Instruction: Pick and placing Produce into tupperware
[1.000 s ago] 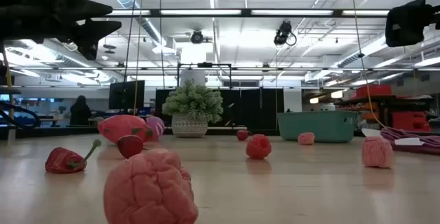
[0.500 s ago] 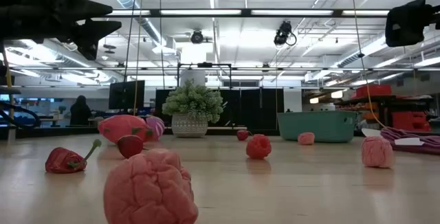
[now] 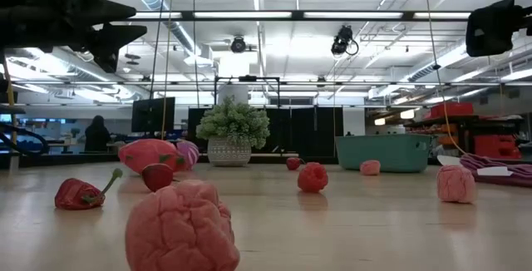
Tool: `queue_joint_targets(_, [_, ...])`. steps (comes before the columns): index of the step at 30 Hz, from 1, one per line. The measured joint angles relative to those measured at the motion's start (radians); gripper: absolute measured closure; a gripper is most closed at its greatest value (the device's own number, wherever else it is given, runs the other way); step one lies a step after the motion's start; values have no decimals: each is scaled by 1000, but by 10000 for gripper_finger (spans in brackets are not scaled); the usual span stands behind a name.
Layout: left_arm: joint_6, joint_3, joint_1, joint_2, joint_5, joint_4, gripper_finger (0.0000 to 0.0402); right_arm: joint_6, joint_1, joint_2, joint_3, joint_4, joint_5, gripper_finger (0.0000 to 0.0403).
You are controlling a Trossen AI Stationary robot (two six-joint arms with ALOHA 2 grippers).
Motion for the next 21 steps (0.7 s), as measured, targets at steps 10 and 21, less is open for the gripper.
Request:
queue_joint_targets(10, [0, 0, 0, 0, 0, 0, 225, 0, 0, 0, 0, 0, 0, 123])
queue_joint_targets(21, [0, 0, 0, 0, 0, 0, 218, 0, 0, 0, 0, 0, 0, 123])
